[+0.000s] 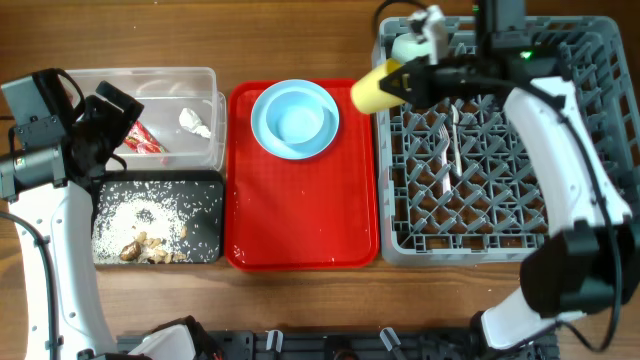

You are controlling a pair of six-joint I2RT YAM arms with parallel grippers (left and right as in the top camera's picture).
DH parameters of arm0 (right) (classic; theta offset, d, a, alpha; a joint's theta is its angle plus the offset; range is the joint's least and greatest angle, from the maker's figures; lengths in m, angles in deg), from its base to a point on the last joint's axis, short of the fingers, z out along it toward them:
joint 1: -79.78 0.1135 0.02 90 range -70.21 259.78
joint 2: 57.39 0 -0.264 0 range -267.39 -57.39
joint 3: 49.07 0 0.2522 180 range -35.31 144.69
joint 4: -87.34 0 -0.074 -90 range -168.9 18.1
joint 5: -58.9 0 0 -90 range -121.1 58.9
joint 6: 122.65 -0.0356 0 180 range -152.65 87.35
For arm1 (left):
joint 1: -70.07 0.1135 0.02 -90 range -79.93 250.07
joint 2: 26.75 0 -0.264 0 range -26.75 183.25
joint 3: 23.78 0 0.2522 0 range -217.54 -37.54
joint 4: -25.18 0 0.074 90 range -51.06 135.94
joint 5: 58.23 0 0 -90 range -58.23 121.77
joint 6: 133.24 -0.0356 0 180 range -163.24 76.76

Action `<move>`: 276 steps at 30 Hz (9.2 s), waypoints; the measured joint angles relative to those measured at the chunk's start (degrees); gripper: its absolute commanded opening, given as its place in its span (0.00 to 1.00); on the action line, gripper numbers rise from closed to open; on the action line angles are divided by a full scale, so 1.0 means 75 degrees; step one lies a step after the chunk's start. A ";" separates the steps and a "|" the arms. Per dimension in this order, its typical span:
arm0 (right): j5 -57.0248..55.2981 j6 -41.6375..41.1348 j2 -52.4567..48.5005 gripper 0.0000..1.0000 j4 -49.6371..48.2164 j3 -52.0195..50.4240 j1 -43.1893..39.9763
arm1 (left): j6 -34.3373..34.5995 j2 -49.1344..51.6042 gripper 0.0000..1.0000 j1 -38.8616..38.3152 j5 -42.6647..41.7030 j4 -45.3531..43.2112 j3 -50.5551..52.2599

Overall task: Sort waste into correct bins and load items into the dishwasher rack
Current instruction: 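Grasp the yellow cup and lift it toward the dish rack, then lower the yellow cup into the rack beside the teal bowl and release, then reach the right gripper to the light-blue bowl on the plate and grip its rim, then carry the light-blue bowl into the rack's middle with the right gripper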

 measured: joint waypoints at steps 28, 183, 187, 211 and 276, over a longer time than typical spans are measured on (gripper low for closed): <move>0.1279 0.0863 -0.2101 0.04 0.1521 0.0172 -0.1017 | 0.0000 0.0000 1.00 0.0000 0.0000 0.0000 0.0000; -0.7495 -0.0344 -0.2736 0.34 -0.2906 0.0099 0.5109 | 0.0000 0.0000 1.00 0.0000 0.0000 0.0000 0.0000; -0.7498 -0.0344 -0.2736 0.34 -0.2847 0.0099 0.5080 | 0.0000 0.0000 1.00 0.0000 0.0000 0.0000 0.0000; -0.7449 -0.0638 -0.2250 0.16 -0.2897 0.0070 0.5071 | 0.0000 0.0000 1.00 0.0000 0.0000 0.0000 0.0000; -0.6371 -0.1367 -0.0953 0.04 -0.3465 -0.0609 0.4771 | 0.0000 0.0000 1.00 0.0000 0.0000 0.0003 0.0000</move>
